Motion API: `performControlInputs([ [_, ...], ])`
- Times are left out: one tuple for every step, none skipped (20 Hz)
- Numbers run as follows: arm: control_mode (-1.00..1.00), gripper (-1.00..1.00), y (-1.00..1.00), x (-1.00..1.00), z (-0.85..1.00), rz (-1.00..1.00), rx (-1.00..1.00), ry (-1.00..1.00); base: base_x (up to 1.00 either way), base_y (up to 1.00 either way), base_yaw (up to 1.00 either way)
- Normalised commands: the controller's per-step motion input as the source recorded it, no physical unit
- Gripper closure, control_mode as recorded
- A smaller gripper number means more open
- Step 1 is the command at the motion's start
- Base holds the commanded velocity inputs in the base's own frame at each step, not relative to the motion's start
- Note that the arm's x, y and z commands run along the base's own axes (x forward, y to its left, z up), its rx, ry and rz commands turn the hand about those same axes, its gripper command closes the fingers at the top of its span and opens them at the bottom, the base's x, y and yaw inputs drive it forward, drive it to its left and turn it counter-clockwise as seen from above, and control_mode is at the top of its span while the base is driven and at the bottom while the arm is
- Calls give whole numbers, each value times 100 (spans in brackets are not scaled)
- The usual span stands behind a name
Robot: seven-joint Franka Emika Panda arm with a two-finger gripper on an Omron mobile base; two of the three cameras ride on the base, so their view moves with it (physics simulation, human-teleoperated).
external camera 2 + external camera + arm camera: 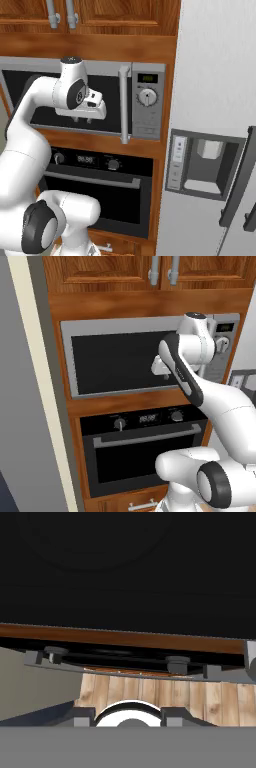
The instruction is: Take the baked cake out of the oven and place it on the plate for cooling. Then close the oven door.
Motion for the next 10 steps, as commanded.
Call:
performControlInputs([
  [100, -100, 0, 0, 0, 0, 0, 0, 0, 0, 0],
  [100, -100, 0, 0, 0, 0, 0, 0, 0, 0, 0],
  [100, -100, 0, 0, 0, 0, 0, 0, 0, 0, 0],
  [100, -100, 0, 0, 0, 0, 0, 0, -14, 0, 0],
  [100, -100, 0, 0, 0, 0, 0, 0, -41, 0, 0],
  [100, -100, 0, 0, 0, 0, 0, 0, -83, 0, 0],
  [100, -100, 0, 0, 0, 0, 0, 0, -84, -19, 0],
  [100, -100, 0, 0, 0, 0, 0, 0, -87, -21, 0],
  [100, -100, 0, 0, 0, 0, 0, 0, -79, -24, 2],
  [100, -100, 0, 0, 0, 0, 0, 0, -52, -31, 7],
])
